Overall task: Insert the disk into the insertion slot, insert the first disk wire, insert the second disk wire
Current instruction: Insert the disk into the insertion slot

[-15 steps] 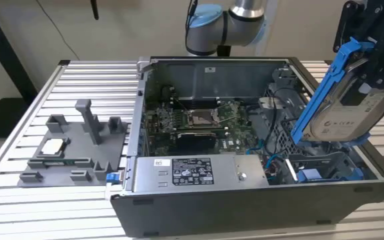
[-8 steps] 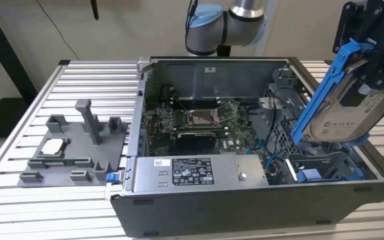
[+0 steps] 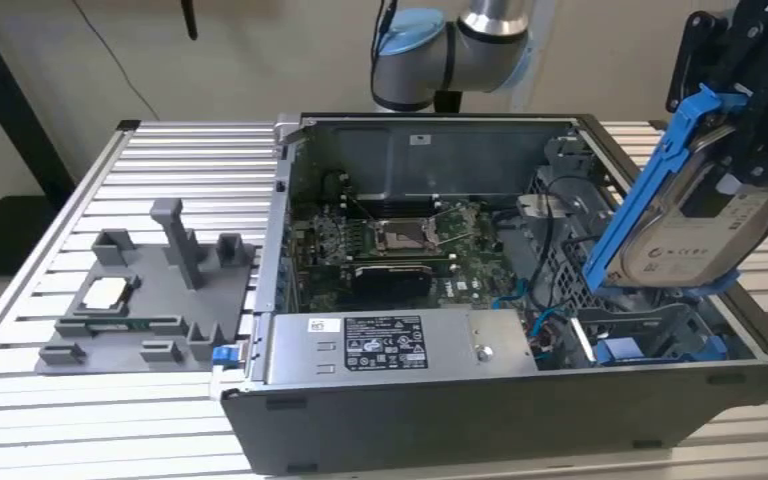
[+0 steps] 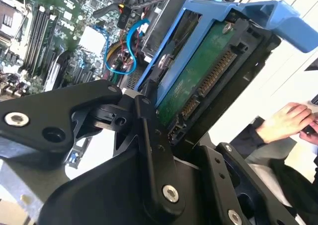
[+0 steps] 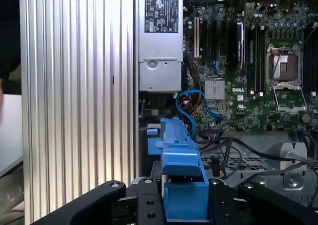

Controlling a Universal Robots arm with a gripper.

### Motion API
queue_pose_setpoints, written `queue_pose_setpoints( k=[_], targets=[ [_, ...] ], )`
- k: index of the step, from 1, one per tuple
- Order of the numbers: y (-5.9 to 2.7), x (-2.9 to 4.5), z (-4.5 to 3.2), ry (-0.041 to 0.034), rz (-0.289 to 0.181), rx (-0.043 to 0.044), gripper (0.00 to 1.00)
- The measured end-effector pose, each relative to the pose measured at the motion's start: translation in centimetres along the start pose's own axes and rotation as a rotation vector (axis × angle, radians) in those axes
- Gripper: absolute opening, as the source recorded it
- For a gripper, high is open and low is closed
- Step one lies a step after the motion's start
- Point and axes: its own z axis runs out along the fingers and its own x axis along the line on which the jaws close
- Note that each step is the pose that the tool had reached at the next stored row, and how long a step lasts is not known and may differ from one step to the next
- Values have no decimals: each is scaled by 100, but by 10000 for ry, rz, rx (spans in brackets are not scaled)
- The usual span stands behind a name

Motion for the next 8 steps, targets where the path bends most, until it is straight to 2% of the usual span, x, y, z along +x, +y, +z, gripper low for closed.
queue_pose_setpoints(
  k=[8],
  targets=[
    [-9,0,31,0,-1,4,33]
  ],
)
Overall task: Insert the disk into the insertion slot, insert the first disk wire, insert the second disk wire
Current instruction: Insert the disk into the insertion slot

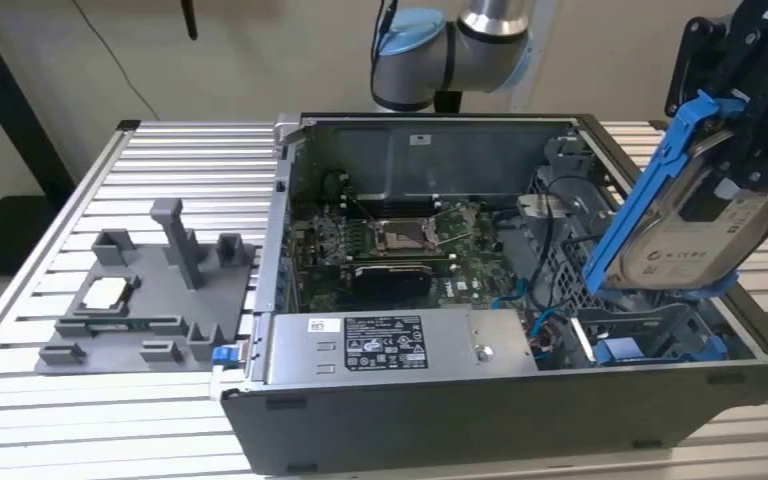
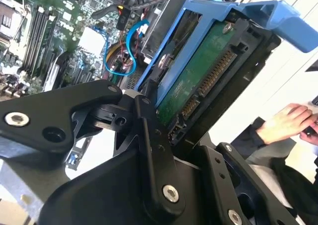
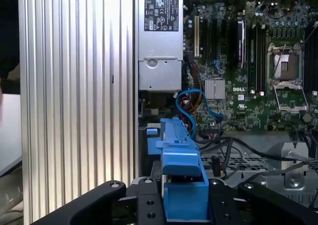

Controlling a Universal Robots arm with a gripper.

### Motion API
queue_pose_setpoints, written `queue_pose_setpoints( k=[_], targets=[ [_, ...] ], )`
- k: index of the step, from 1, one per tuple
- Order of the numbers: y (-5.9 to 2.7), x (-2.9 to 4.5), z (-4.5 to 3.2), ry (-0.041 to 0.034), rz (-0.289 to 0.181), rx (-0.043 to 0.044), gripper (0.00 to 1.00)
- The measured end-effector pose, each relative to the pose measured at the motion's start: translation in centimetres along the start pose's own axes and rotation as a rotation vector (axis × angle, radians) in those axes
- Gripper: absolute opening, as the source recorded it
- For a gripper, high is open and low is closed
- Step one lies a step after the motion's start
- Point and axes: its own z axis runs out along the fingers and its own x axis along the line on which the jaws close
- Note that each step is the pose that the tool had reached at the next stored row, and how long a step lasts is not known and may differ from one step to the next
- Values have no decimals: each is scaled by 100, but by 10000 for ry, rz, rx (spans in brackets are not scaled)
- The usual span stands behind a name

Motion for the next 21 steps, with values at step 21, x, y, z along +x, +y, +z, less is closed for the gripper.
queue_pose_setpoints(
  k=[21],
  targets=[
    [-18,-1,81,-1,0,12,33]
  ],
)
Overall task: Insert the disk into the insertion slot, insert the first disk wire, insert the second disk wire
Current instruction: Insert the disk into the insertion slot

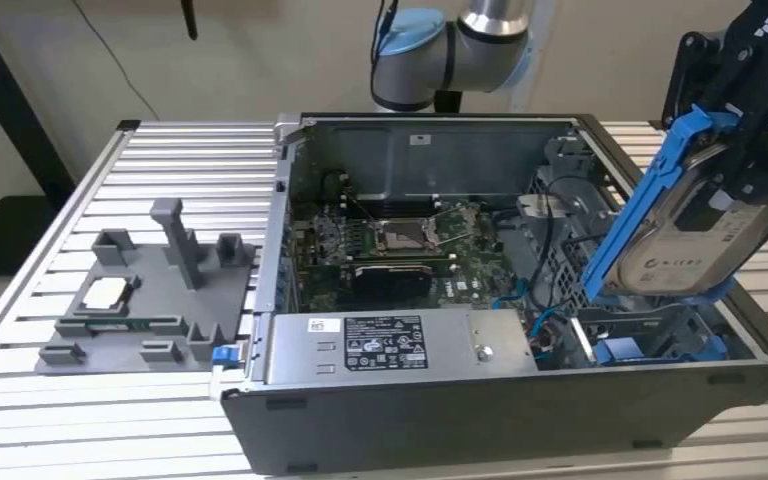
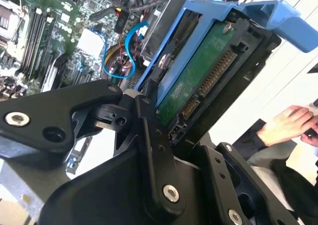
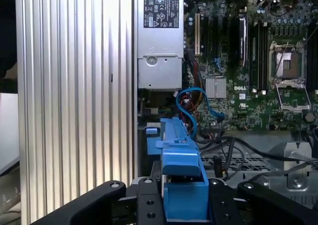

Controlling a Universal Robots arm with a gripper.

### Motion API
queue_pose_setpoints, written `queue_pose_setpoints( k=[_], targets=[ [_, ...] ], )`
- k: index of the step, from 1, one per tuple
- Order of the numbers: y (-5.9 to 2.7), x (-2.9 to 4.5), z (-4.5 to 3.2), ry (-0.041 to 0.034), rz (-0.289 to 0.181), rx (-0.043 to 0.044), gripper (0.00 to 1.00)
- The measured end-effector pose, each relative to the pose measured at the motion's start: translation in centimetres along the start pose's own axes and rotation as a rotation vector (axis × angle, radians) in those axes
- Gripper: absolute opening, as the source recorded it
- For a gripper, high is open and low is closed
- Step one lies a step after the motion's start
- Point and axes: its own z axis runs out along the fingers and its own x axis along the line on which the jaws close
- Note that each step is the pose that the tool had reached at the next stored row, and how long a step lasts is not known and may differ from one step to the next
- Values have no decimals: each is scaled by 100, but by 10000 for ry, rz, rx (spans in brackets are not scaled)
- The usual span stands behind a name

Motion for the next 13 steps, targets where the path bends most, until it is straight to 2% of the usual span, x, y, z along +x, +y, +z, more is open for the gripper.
queue_pose_setpoints(
  k=[13],
  targets=[
    [-25,0,95,0,0,10,33]
  ],
)
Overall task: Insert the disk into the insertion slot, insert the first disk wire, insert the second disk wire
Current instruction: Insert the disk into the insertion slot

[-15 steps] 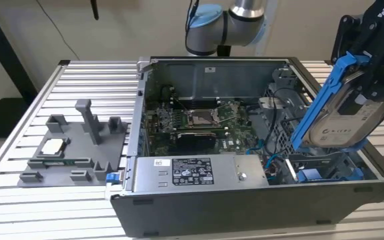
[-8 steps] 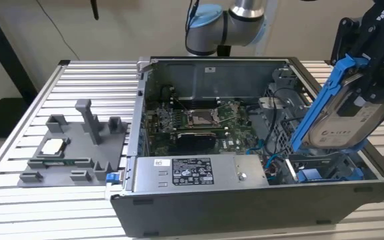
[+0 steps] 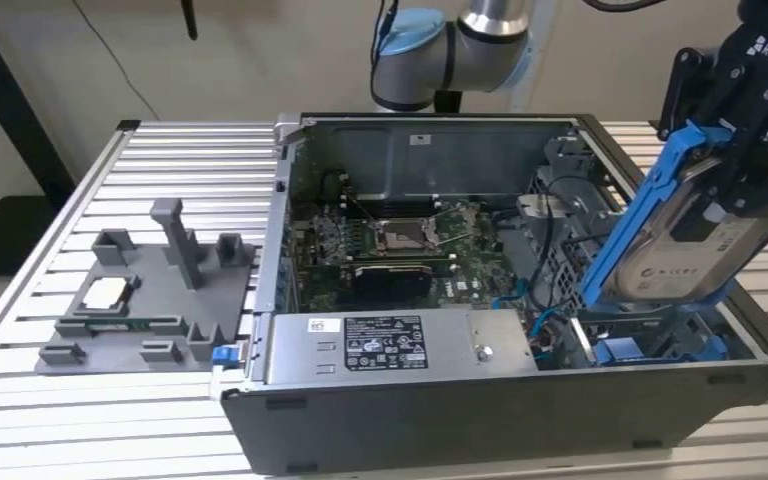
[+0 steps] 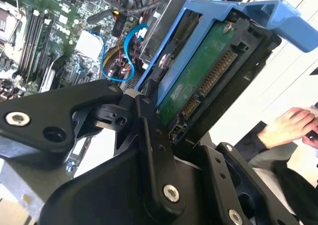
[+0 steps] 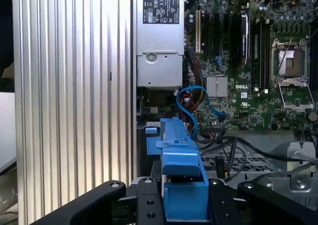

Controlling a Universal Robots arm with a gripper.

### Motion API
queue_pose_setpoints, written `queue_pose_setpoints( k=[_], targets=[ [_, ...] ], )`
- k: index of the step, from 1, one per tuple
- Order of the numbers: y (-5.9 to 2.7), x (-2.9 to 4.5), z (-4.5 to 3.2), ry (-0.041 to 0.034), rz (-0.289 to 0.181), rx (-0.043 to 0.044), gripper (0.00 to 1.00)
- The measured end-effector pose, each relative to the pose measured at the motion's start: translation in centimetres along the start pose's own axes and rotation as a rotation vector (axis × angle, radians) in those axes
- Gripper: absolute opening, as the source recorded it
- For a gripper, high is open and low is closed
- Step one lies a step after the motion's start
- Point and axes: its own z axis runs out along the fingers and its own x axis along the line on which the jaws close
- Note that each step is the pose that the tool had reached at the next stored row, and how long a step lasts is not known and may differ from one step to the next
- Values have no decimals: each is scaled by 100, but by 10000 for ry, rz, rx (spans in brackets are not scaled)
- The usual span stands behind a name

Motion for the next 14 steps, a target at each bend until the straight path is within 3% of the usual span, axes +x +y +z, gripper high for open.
queue_pose_setpoints(
  k=[14],
  targets=[
    [-66,-1,115,-54,-3,13,33]
  ],
)
